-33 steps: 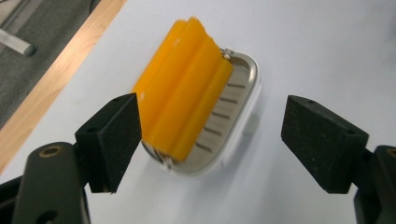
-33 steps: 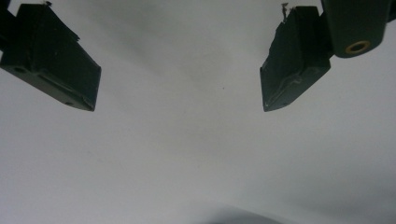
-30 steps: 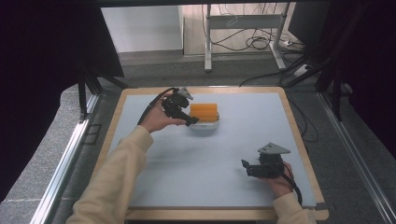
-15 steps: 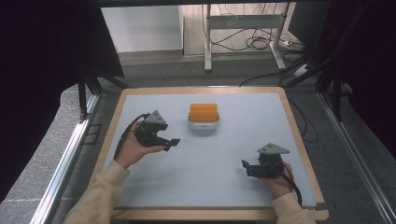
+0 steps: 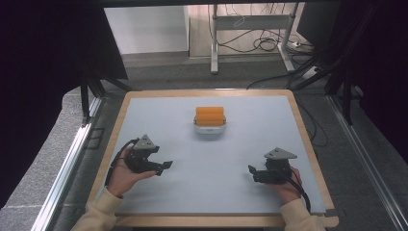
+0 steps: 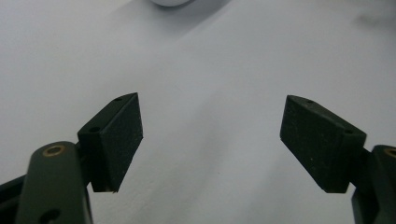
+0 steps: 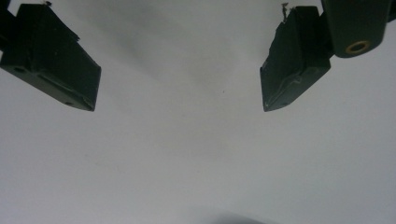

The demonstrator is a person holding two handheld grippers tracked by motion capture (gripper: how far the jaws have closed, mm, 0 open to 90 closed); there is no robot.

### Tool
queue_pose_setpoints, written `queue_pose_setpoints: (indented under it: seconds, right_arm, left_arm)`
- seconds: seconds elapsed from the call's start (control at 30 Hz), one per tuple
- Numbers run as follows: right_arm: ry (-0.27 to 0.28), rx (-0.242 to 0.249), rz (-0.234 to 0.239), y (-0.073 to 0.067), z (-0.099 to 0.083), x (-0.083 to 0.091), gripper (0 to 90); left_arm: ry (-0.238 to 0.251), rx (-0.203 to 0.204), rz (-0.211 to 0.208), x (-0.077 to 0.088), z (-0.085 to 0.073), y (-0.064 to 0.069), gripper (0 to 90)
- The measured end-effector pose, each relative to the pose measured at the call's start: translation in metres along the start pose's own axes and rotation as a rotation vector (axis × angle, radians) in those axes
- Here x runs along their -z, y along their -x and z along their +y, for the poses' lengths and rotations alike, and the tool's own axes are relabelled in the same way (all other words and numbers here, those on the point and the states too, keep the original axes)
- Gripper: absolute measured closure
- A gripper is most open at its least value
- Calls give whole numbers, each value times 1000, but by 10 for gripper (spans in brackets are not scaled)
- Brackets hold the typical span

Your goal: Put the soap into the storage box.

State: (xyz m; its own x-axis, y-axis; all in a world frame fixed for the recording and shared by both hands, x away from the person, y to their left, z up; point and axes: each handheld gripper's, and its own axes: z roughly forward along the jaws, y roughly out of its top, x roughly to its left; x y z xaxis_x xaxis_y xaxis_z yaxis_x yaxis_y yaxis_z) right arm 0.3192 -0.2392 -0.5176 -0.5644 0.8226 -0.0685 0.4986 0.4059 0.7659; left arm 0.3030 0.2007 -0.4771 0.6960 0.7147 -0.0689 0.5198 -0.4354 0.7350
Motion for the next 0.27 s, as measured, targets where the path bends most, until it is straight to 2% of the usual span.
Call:
queue_pose_setpoints:
  seconds: [0.07, 0.27]
  right_arm:
    - [2, 5, -1, 0, 0, 1, 127]
    - [6, 5, 1, 3, 0, 0, 127]
  left_arm:
    - [14, 10, -5, 2, -1, 1, 206]
    - [6, -1, 17, 2, -2, 1, 200]
